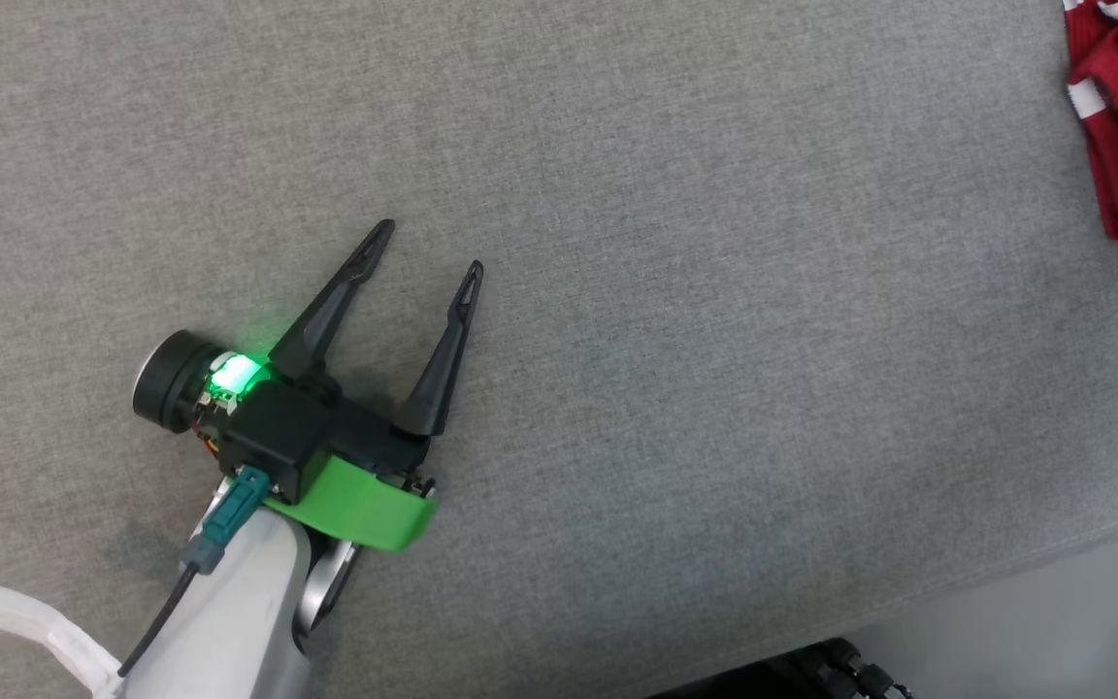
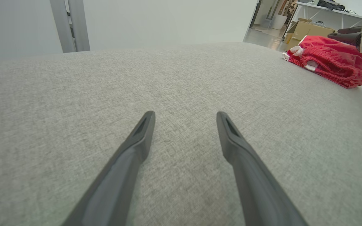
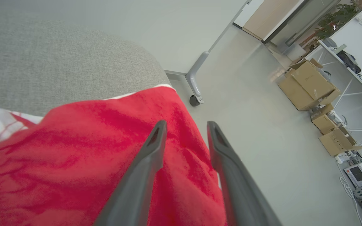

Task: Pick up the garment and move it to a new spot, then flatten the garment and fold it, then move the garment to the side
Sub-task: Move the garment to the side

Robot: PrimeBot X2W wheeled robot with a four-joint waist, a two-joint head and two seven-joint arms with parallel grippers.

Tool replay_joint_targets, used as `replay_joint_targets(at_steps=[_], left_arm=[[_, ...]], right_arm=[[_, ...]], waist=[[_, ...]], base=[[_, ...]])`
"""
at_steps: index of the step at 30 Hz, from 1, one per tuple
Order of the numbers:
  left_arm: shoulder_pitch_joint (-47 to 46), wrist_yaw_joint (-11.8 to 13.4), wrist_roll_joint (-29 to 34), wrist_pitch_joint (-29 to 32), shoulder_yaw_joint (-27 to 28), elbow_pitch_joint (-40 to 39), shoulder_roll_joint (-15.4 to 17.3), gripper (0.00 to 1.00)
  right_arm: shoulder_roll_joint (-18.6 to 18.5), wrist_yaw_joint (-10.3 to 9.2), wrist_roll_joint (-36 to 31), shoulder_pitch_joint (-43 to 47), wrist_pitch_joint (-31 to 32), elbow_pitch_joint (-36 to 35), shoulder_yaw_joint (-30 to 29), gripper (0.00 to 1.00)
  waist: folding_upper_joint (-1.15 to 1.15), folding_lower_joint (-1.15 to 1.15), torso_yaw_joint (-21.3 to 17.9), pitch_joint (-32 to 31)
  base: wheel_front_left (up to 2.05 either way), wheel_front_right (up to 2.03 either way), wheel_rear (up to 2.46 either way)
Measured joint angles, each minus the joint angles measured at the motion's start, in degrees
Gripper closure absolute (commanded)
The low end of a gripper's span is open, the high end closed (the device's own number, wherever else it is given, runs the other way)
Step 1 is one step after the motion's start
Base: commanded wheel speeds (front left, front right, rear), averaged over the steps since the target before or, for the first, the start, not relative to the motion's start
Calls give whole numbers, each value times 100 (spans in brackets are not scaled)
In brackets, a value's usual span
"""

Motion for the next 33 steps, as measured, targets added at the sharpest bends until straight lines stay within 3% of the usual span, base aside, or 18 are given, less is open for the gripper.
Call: replay_joint_targets(at_steps=[5, 8, 11, 15, 25, 33], left_arm=[[28, 0, -3, 10, 201, 137, -99, 0], [147, 1, -7, 23, 391, 250, -164, 0], [255, 1, -3, 26, 592, 356, -235, 0], [405, 1, 4, 30, 950, 476, -378, 0], [779, 2, 53, 31, 1742, 780, -730, 0], [1120, 2, 148, 31, 2051, 1125, -899, 0]], right_arm=[[257, 0, -41, -55, -377, -131, -97, 0], [553, 0, 120, -63, -511, -232, 235, 0], [824, 0, 624, -83, -554, -398, 499, 0], [1078, 0, 1451, 122, -560, -996, 1417, 0], [1154, 0, 2535, 1461, -559, -1303, 3004, 0], [1166, 0, 3181, 2623, -559, -1346, 3375, 0]], waist=[[0, 0, 83, -144], [0, 0, 101, -329], [0, 0, 112, -541], [-1, 0, 151, -895], [0, 0, 368, -1724], [0, 0, 708, -2327]], base=[[0, 0, 0], [0, 0, 0], [0, 0, 0], [0, 0, 0], [0, 0, 0], [0, 0, 0]])
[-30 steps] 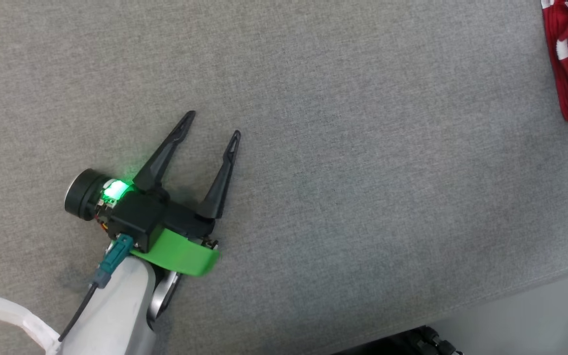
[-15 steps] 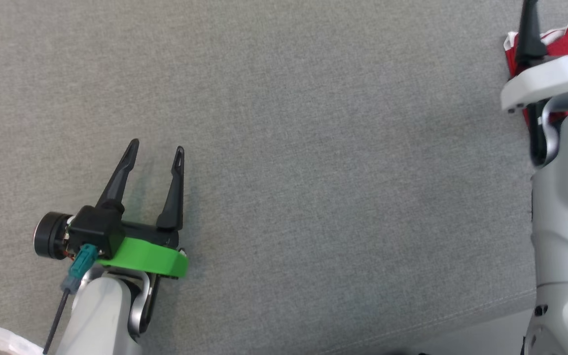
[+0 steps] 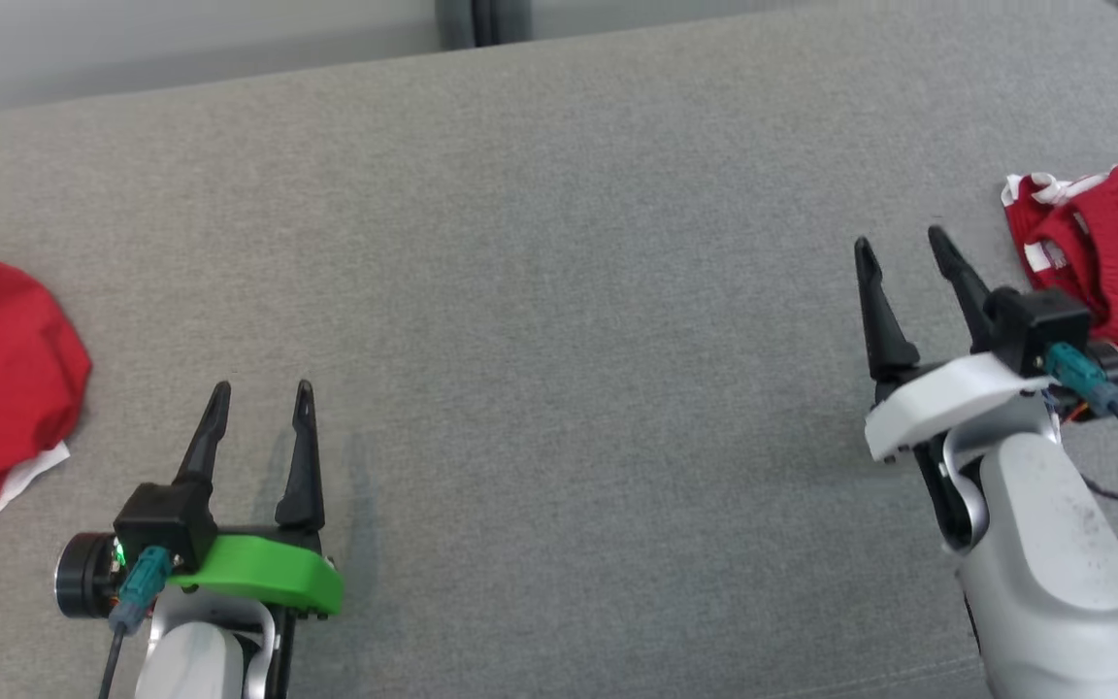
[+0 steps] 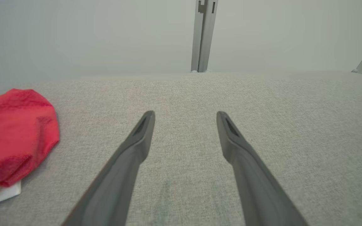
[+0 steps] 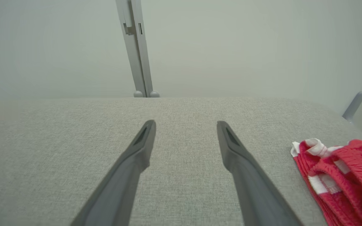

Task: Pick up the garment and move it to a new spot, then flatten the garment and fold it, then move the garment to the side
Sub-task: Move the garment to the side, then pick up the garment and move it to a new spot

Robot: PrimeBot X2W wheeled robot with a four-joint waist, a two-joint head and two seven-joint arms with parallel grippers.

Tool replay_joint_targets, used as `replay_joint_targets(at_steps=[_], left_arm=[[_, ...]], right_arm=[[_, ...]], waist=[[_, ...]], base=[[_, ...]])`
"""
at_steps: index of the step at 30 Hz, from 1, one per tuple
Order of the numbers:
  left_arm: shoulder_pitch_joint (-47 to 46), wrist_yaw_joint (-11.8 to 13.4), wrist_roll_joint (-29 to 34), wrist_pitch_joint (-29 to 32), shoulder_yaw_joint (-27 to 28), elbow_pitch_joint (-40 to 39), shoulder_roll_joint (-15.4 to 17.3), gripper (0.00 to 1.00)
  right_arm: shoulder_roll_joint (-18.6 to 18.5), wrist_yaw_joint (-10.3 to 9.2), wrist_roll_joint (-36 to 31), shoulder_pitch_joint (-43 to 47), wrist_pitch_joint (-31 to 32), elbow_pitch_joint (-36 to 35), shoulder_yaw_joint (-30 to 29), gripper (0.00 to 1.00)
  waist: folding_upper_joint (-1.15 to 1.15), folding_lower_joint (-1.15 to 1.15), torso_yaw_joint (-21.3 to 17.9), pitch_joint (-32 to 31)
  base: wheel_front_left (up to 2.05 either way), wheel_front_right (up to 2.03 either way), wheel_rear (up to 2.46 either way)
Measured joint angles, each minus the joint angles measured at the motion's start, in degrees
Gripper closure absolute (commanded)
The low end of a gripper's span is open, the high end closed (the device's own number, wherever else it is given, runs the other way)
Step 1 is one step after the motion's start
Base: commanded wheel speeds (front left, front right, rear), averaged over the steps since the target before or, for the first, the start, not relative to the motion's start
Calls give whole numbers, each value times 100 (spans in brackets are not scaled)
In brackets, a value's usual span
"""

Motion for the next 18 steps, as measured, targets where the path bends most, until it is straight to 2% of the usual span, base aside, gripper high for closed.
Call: replay_joint_targets(at_steps=[6, 18], left_arm=[[241, 0, -20, 0, 108, 229, -65, 0], [876, 0, 12, -1, 390, 230, -109, 0]], right_arm=[[-12, 0, 377, 640, -1, -136, -92, 0], [-4, 0, 437, 1630, 0, -232, -38, 0]], waist=[[0, 0, 264, -388], [0, 0, 605, -985]], base=[[0, 0, 0], [0, 0, 0]])
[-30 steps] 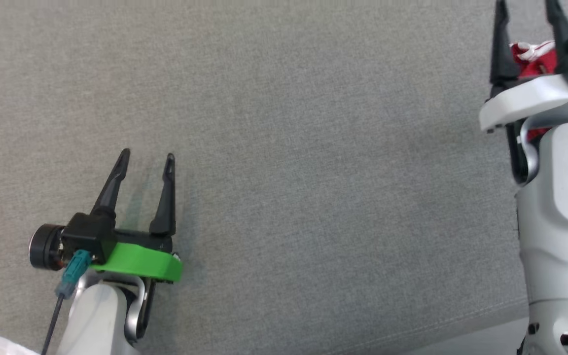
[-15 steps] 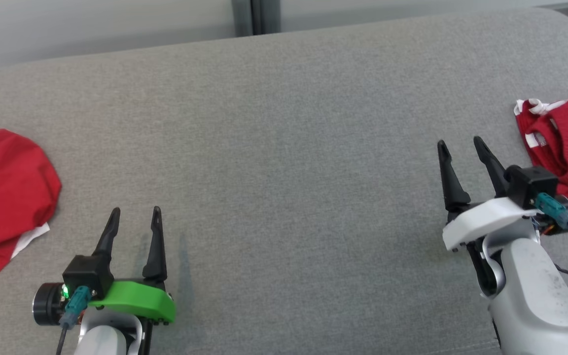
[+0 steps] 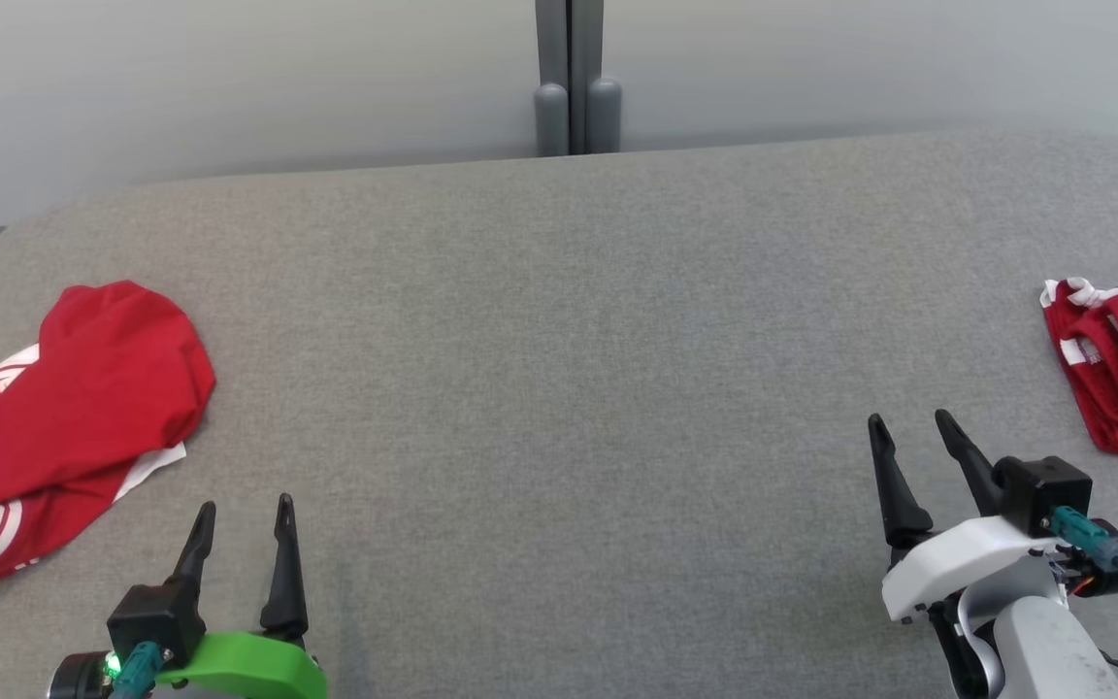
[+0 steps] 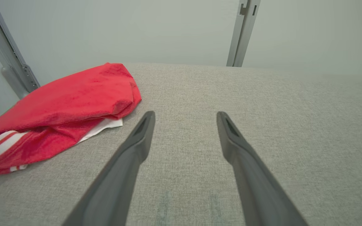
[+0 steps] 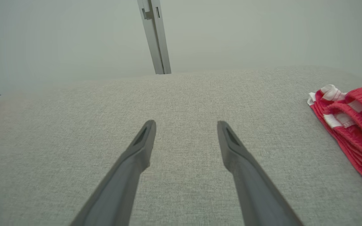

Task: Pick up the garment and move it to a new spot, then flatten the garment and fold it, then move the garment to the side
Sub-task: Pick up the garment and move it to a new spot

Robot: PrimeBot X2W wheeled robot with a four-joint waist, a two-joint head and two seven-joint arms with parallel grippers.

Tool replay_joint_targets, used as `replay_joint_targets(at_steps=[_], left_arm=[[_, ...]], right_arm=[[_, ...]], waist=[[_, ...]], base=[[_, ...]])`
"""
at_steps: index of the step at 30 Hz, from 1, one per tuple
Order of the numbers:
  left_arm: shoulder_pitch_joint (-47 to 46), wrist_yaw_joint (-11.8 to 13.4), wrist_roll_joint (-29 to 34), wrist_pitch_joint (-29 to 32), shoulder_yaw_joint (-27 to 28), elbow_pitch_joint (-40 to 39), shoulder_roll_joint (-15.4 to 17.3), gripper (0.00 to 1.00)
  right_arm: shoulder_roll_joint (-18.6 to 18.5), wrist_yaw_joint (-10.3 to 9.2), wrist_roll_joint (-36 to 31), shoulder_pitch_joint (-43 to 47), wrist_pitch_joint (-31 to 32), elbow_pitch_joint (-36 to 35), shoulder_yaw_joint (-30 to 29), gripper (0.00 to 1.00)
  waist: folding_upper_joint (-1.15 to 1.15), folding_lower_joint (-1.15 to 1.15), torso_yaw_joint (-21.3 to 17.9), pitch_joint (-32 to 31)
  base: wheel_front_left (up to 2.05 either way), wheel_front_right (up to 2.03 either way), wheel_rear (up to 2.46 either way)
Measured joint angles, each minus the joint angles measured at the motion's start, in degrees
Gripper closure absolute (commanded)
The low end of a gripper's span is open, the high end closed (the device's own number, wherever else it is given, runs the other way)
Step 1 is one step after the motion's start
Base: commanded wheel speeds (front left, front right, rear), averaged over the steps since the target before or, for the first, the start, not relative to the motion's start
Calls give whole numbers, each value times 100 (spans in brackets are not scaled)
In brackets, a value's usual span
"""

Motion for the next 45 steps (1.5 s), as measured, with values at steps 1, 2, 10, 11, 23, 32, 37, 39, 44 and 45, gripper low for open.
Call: replay_joint_targets(at_steps=[1, 2, 10, 11, 23, 32, 37, 39, 44, 45], left_arm=[[13, 0, -1, 0, 18, 1, -1, 0], [25, 0, -2, 0, 33, -1, -2, 0], [-103, 8, -179, 0, 65, 10, -14, 0], [-145, 16, -178, 1, 63, 53, -16, 0], [-241, 57, -309, 1, 224, 320, -20, 0], [21, 55, -511, 1, 448, 570, -18, 0], [13, 40, -580, 1, 380, 643, -16, 0], [-68, 23, -579, 1, 332, 661, -20, 0], [-704, 16, -768, 1, 261, 661, -3, 0], [-827, 16, -824, 1, 236, 662, 18, 0]], right_arm=[[0, 0, 1, 15, 0, 1, 15, 0], [0, 0, 2, 17, 0, -2, 25, 0], [0, 0, -103, -9, 0, -91, 52, 0], [1, 0, -103, -15, 0, -107, 54, 0], [-1, 0, -65, -38, 0, 7, 296, 0], [10, 0, -54, -41, 0, 163, 481, 0], [10, 0, -131, -159, 0, 163, 550, 0], [8, 0, -172, -192, 0, 164, 534, 0], [10, 0, -474, -528, -1, 33, 509, 0], [9, 0, -517, -591, 0, 2, 495, 0]], waist=[[0, 0, 16, -17], [0, 0, 32, -30], [0, 0, 201, 73], [0, 0, 268, 91], [0, 0, 1413, 198], [0, 0, 2379, 176], [0, 0, 2643, 252], [0, 0, 2661, 315], [0, 0, 2633, 585], [0, 0, 2619, 648]], base=[[0, 0, 0], [0, 0, 0], [0, 0, 0], [0, 0, 0], [0, 0, 0], [0, 0, 0], [0, 0, 0], [0, 0, 0], [0, 0, 0], [0, 0, 0]])
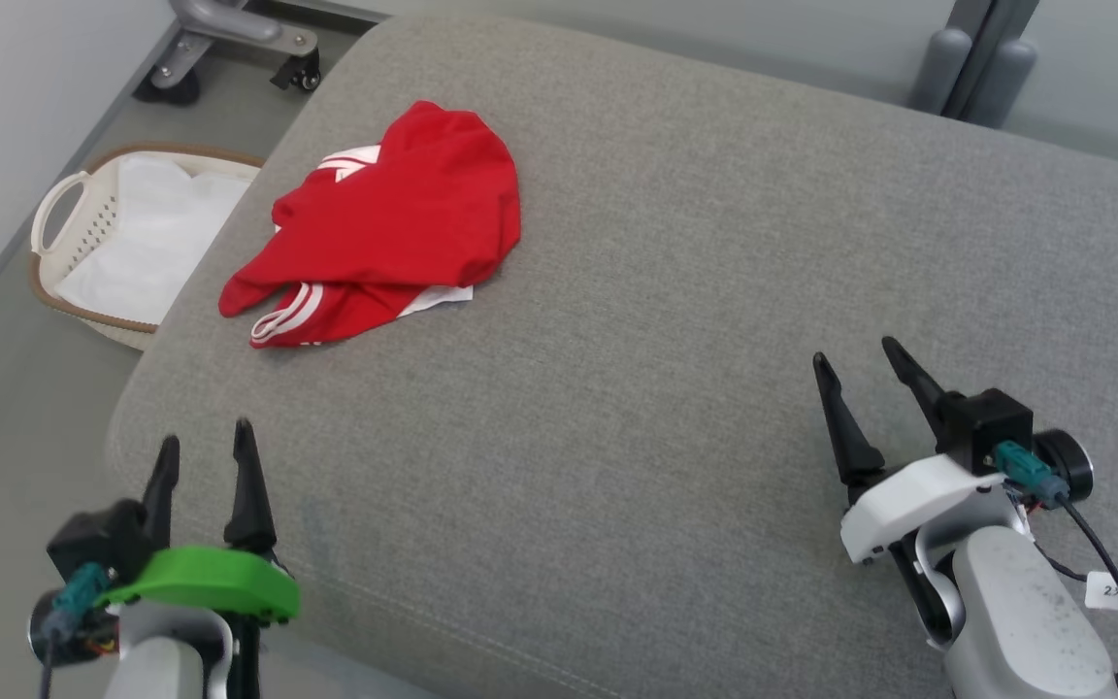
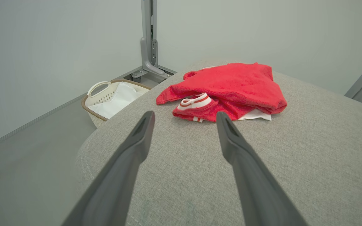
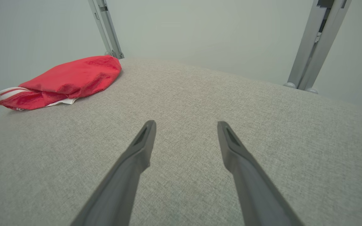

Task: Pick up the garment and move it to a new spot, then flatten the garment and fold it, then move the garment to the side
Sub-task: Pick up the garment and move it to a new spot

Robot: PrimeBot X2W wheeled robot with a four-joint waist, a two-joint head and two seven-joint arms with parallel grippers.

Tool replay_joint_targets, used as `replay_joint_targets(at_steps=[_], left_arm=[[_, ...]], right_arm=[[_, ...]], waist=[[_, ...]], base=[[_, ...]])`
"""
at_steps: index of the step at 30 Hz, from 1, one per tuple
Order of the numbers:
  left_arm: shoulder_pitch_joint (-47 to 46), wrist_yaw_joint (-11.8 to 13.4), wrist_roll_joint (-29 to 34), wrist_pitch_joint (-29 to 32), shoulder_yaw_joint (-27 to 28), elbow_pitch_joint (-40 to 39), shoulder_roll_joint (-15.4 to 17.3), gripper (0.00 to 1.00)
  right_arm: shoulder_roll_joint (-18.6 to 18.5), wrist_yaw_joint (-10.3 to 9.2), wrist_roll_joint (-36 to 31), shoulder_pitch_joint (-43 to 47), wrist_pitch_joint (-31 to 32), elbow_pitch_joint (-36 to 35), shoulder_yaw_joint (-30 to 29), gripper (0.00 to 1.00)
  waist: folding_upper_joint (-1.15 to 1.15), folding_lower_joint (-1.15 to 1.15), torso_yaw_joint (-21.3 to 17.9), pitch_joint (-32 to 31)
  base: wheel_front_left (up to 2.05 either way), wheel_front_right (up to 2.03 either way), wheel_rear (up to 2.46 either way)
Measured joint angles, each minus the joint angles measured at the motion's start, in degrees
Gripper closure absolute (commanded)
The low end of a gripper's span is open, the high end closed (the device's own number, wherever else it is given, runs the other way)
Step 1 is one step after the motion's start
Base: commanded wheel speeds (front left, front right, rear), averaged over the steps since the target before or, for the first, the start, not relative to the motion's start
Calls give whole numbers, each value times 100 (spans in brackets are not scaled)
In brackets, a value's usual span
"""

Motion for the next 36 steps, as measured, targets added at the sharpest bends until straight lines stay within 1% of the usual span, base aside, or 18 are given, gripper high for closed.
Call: replay_joint_targets(at_steps=[3, 6, 12, 16, 18, 20, 23, 25, 29, 31, 32, 33, 36], left_arm=[[-512, -1, -168, 0, -69, -22, 235, 0], [-1034, -1, -502, -2, -223, 11, 523, 0], [-2176, -3, -1157, -1, -733, 479, 1289, 0], [-2691, -5, -1550, 0, -1149, 953, 1696, 0], [-2973, -9, -1853, -1, -1395, 1229, 1933, 0], [-3169, -10, -2098, -1, -1612, 1443, 2090, 0], [-3343, -10, -2616, 97, -1992, 1852, 2250, 0], [-3400, -10, -2897, 287, -2263, 2121, 2334, 0], [-3428, -10, -3362, 579, -2587, 2657, 2317, 0], [-3428, -9, -3511, 580, -2716, 2792, 2318, 0], [-3428, -9, -3555, 536, -2796, 2827, 2326, 82], [-3423, -9, -3552, 438, -2878, 2852, 2343, 100], [-3390, -9, -3582, 147, -3147, 2955, 2339, 100]], right_arm=[[-2, 0, -126, -171, -1, -119, -19, 0], [0, 0, -205, -369, 0, -200, -11, 0], [-3, 0, -350, -708, 0, -324, 105, 0], [-3, 0, -359, -871, -1, -430, 182, 0], [-9, 0, -361, -959, 0, -520, 249, 0], [-8, 0, -360, -992, -1, -602, 283, 0], [-8, 0, -359, -1028, -1, -712, 307, 0], [-3, 0, -361, -1052, -2, -800, 309, 0], [2, 0, -396, -1051, -16, -857, 258, 0], [5, 0, -396, -1024, -18, -862, 236, 0], [8, 0, -394, -1009, -18, -860, 225, 0], [5, 0, -393, -985, -18, -849, 211, 0], [-2, 0, -326, -903, -16, -768, 158, 0]], waist=[[0, 0, -73, 248], [0, 0, -191, 535], [0, 0, -493, 1111], [0, 0, -731, 1391], [0, 0, -884, 1519], [0, 0, -1017, 1627], [0, 0, -1226, 1784], [0, 0, -1368, 1880], [0, 0, -1601, 2026], [0, 0, -1686, 2059], [0, 0, -1722, 2060], [0, 0, -1740, 2048], [0, 0, -1780, 1910]], base=[[0, 0, 0], [0, 0, 0], [0, 0, 0], [0, 0, 0], [0, 0, 0], [0, 0, 0], [0, 0, 0], [0, 0, 0], [0, 0, 0], [0, 0, 0], [0, 0, 0], [0, 0, 0], [0, 0, 0]])
